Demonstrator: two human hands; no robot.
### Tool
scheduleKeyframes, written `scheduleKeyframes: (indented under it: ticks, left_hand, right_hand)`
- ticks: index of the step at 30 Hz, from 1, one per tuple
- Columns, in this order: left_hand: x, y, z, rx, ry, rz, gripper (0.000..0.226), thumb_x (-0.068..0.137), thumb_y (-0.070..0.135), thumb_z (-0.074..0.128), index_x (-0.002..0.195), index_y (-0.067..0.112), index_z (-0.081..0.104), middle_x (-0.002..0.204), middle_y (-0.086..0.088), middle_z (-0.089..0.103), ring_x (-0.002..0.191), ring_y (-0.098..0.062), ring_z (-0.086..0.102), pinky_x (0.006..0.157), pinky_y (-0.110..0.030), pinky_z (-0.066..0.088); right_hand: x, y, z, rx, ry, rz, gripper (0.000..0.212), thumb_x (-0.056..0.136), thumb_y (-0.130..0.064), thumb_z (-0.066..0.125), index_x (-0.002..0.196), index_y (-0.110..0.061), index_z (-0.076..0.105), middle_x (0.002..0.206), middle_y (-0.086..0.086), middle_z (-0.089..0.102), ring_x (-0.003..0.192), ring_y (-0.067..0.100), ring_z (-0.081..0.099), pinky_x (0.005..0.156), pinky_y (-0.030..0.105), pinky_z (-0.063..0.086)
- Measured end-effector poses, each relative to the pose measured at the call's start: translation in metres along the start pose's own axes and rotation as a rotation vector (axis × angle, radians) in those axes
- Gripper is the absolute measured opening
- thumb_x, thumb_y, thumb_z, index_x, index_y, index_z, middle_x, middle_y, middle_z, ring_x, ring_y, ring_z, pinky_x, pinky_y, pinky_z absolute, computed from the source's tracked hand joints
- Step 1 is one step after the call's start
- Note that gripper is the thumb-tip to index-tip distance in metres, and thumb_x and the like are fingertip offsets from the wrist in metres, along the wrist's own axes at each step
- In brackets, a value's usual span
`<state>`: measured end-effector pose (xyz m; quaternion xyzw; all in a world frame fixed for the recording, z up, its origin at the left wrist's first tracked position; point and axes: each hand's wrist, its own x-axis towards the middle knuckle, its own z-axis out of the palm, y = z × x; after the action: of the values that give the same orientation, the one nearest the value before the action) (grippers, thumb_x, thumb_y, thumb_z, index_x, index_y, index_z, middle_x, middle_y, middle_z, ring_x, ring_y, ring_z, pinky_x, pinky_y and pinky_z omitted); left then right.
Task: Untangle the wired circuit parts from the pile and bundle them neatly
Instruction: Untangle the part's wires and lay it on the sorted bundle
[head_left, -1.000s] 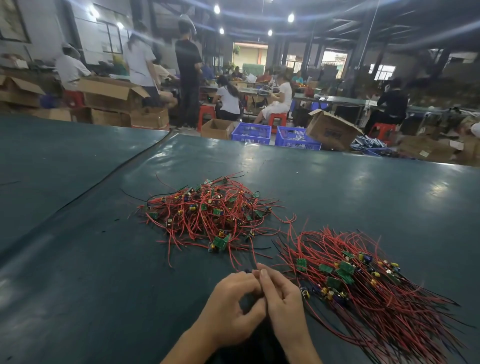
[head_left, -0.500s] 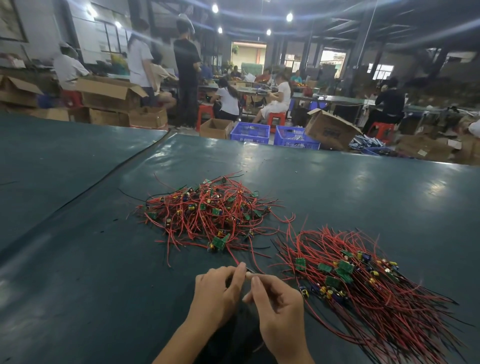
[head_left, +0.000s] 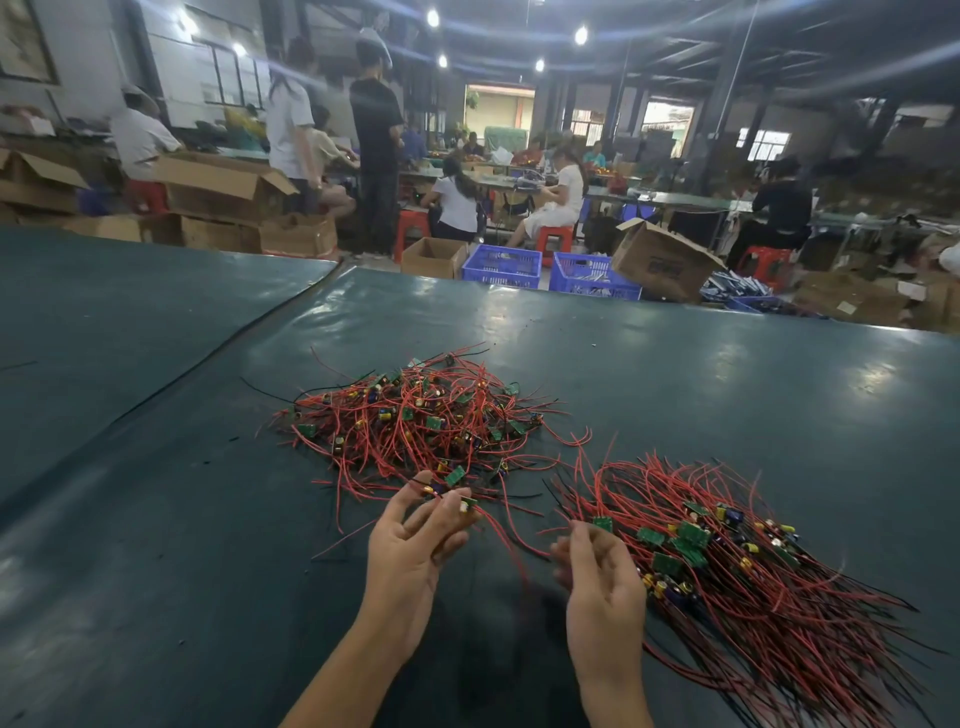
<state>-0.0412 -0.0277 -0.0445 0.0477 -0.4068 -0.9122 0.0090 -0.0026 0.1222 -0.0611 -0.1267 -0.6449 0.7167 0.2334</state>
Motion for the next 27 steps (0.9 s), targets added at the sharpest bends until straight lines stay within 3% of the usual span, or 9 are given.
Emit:
scheduleKeyframes:
  ticks: [4,8,11,14,16,20,22,24,27]
  left_hand:
    - [0.002,0.0,-0.005,-0.024,0.009,-0.046,0.023,0.071,0.014,0.071,0.092,0.01,0.061,0.088,-0.01,0.073,0.076,-0.019,0.073,0.057,-0.02,0.056]
    - [0.001,-0.002,-0.004,-0.022,0.006,-0.087,0.017,0.071,0.014,0.071,0.081,0.009,0.058,0.079,-0.013,0.073,0.069,-0.021,0.074,0.053,-0.019,0.056]
    - [0.001,-0.002,-0.003,-0.009,0.001,-0.098,0.014,0.07,0.016,0.072,0.075,0.009,0.061,0.076,-0.014,0.073,0.066,-0.02,0.073,0.05,-0.019,0.055]
    - [0.001,-0.003,-0.003,-0.001,0.002,-0.093,0.01,0.068,0.018,0.072,0.068,0.012,0.064,0.071,-0.011,0.071,0.063,-0.019,0.073,0.048,-0.019,0.055]
    - [0.001,-0.004,-0.002,0.021,-0.014,-0.092,0.01,0.067,0.02,0.074,0.06,0.017,0.067,0.069,-0.009,0.071,0.062,-0.018,0.072,0.047,-0.019,0.054]
    - [0.0,-0.008,-0.003,0.098,-0.112,-0.12,0.024,0.063,0.026,0.08,0.056,0.018,0.058,0.057,-0.003,0.062,0.055,-0.017,0.068,0.046,-0.02,0.051]
    - [-0.002,-0.011,-0.003,0.134,-0.176,-0.133,0.031,0.063,0.027,0.081,0.059,0.017,0.052,0.053,0.0,0.057,0.052,-0.016,0.064,0.047,-0.021,0.049]
    - [-0.004,-0.012,-0.003,0.186,-0.205,-0.134,0.031,0.063,0.028,0.082,0.059,0.017,0.054,0.054,0.0,0.058,0.052,-0.016,0.064,0.049,-0.021,0.05]
    - [-0.005,-0.013,-0.001,0.236,-0.204,-0.142,0.028,0.062,0.029,0.083,0.063,0.016,0.059,0.059,-0.002,0.06,0.054,-0.016,0.063,0.05,-0.022,0.05]
  right_hand:
    - [0.012,0.01,-0.016,-0.405,-0.022,0.022,0.015,0.096,-0.027,0.059,0.081,-0.028,0.063,0.085,-0.006,0.068,0.077,0.002,0.06,0.06,0.01,0.042]
    - [0.028,0.012,-0.029,-0.454,0.029,-0.007,0.005,0.096,-0.021,0.059,0.094,-0.022,0.064,0.1,0.002,0.067,0.095,0.018,0.062,0.083,0.027,0.045]
    - [0.028,0.013,-0.03,-0.475,-0.001,-0.036,0.009,0.096,-0.016,0.06,0.1,-0.021,0.066,0.106,0.002,0.065,0.096,0.013,0.061,0.084,0.022,0.043]
    - [0.017,0.009,-0.02,-0.432,-0.058,-0.102,0.013,0.09,-0.012,0.068,0.092,-0.025,0.069,0.093,-0.003,0.069,0.08,-0.001,0.062,0.069,0.007,0.043]
    - [0.007,0.007,-0.009,-0.37,-0.149,-0.147,0.019,0.085,-0.009,0.074,0.089,-0.028,0.072,0.075,-0.003,0.069,0.068,0.0,0.062,0.061,0.007,0.045]
    - [-0.013,0.001,0.015,-0.168,-0.238,-0.169,0.021,0.081,-0.017,0.076,0.1,-0.026,0.076,0.066,-0.001,0.064,0.053,0.002,0.051,0.053,0.013,0.041]
    - [-0.017,-0.001,0.02,-0.048,-0.185,-0.145,0.019,0.08,-0.019,0.073,0.094,-0.03,0.077,0.064,0.004,0.062,0.054,0.001,0.051,0.052,0.014,0.042]
    - [-0.017,-0.002,0.021,0.028,-0.157,-0.117,0.015,0.079,-0.02,0.071,0.09,-0.028,0.079,0.071,0.012,0.068,0.064,0.008,0.062,0.061,0.019,0.052]
    - [-0.016,-0.004,0.02,0.056,-0.136,-0.067,0.011,0.079,-0.025,0.071,0.081,-0.022,0.081,0.08,0.006,0.075,0.078,0.018,0.073,0.068,0.021,0.057]
